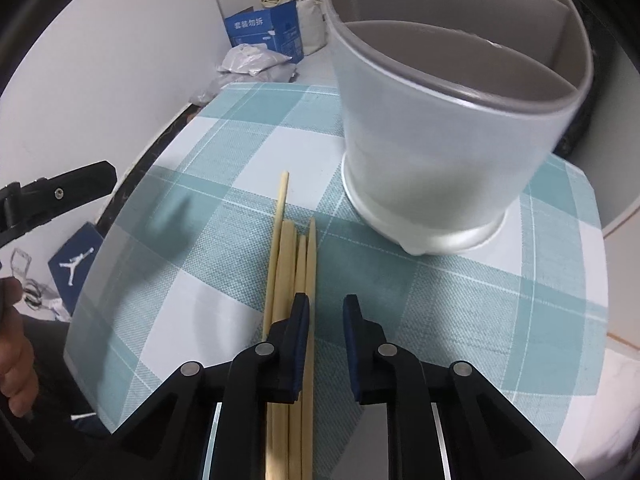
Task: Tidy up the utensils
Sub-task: 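Lower the right tool onto the chopstick pile and close on one chopstick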
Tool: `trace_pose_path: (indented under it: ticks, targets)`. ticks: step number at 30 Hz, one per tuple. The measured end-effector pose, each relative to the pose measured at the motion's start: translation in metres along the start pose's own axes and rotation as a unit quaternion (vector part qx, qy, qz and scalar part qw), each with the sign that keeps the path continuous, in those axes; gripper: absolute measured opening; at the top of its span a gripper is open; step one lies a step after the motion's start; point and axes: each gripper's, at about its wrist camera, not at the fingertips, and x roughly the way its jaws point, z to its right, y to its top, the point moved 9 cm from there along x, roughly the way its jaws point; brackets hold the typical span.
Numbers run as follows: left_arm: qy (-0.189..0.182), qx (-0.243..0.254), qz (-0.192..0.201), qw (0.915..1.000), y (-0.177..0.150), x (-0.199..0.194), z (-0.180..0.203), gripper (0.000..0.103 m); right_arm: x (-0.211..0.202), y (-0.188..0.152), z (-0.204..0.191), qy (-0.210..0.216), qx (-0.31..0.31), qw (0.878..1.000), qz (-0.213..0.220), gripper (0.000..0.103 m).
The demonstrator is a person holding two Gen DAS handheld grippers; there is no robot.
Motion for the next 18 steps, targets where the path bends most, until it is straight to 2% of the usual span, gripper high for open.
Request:
trace_pose_path:
  ticks: [4,10,18]
  targets:
    - [-0.011,-0.021,-0.011,0.9997,0.000,-0.001,-0.005,0.076,0.000,0.002,-0.001,-0.019,-0.015,1.000,-0.007,0.016]
    - [-0.009,-0.027,-0.008,0.9996,0.003,-0.003,-0.009,0.076,0.004,0.009,-0.004,-0.042,-0.042,0.998,-0.021,0.015]
    - [-0.011,-0.046,-0.012,0.9988,0.005,-0.004,-0.018,0.076,0.016,0.022,-0.008,-0.053,-0.055,0.996,-0.036,0.015]
